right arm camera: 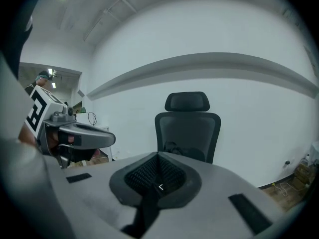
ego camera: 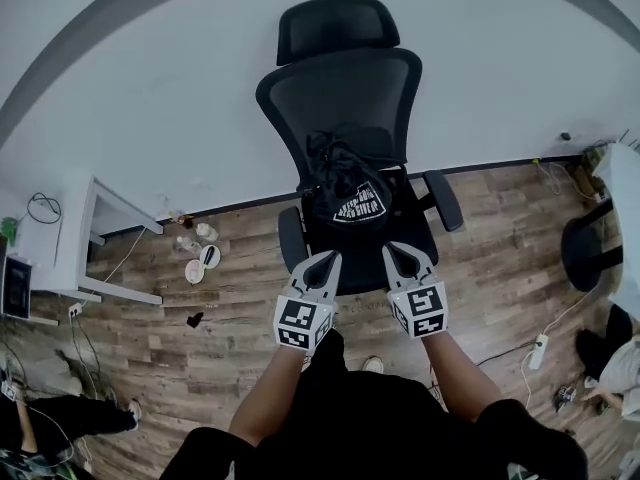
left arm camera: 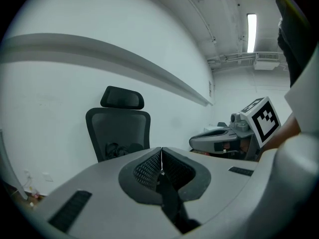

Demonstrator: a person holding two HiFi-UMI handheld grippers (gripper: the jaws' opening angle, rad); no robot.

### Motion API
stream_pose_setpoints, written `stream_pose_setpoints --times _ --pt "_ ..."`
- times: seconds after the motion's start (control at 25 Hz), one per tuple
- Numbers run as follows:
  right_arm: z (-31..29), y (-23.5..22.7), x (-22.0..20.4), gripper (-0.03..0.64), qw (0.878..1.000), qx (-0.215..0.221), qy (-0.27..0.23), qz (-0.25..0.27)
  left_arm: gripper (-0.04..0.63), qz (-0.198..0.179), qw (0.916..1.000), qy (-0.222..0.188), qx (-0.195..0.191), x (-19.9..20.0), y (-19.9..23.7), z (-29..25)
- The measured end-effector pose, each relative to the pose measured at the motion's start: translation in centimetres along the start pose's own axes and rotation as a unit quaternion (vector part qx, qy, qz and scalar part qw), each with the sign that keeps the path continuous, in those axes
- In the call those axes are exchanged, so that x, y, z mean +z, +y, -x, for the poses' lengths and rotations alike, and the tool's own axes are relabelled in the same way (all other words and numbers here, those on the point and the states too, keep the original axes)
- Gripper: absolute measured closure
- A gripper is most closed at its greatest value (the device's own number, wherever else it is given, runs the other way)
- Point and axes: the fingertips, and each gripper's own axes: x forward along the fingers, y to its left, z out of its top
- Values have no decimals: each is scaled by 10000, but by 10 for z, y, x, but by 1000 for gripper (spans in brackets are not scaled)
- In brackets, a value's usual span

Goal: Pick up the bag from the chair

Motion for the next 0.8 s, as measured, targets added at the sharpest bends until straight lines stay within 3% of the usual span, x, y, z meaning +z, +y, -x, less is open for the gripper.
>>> stream_pose_setpoints --times 0.4,0.8 --pt "-106 -11 13 597 9990 -107 390 -186 572 180 9986 434 -250 -11 90 -60" --pt "-171 -43 -9 597 9947 -324 934 -274 572 240 9930 1042 -505 -32 153 -124"
